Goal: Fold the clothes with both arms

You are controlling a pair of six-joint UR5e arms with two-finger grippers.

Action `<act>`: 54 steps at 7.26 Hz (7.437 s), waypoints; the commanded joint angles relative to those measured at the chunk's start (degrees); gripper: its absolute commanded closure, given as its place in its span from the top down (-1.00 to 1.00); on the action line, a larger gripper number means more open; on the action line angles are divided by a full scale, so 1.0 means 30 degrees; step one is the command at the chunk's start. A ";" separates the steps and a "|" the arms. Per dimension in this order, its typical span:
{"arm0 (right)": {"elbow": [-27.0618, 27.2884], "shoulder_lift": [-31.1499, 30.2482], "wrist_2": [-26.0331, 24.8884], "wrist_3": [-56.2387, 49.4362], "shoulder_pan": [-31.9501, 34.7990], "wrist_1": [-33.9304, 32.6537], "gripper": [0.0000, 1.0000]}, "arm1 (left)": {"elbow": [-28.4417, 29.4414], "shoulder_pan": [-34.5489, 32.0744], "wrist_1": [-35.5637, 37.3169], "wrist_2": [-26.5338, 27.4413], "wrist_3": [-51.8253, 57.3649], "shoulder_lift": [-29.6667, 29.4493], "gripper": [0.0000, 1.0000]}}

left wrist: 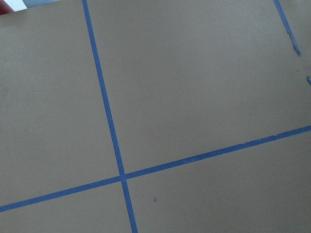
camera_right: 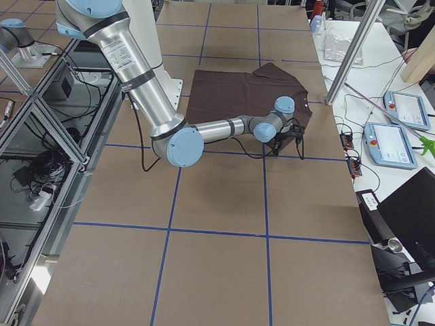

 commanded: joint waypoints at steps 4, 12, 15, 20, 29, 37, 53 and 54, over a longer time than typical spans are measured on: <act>0.0123 0.0648 0.0040 0.0057 -0.0033 0.0005 -1.00 | -0.0014 -0.0011 -0.0118 0.0000 0.0026 0.0050 1.00; -0.0879 0.5543 -0.3770 0.3188 -0.2411 -0.0082 1.00 | -0.0044 0.0018 -0.0089 -0.0967 -0.0178 0.0022 1.00; 0.5015 0.1614 -0.1463 0.3396 -0.1854 -0.0258 1.00 | 0.0743 0.2903 -0.2163 -0.0821 -0.3461 -0.1872 0.98; 1.1281 -0.5053 0.2912 0.3221 0.1286 -0.0113 1.00 | 0.9484 0.9442 -0.8388 0.1724 -1.6770 -0.8758 0.95; 1.1901 -0.5617 0.2413 0.3338 0.1110 0.0005 1.00 | 1.1263 1.2264 -0.9317 0.6533 -1.9896 -1.0028 0.11; 1.1784 -0.5353 0.2471 0.3309 0.0876 -0.0170 1.00 | 1.1470 1.2264 -0.6748 0.6240 -2.1029 -1.3239 -1.00; 1.8460 -0.8748 -1.2440 1.8951 -1.6407 -0.6555 0.68 | 0.0395 1.5457 -0.6739 0.6767 -2.7893 -0.8973 0.75; 1.8550 -0.9274 -1.2557 1.8953 -1.6555 -0.6615 0.61 | 0.0366 1.5457 -0.6739 0.6767 -2.7894 -0.8973 0.75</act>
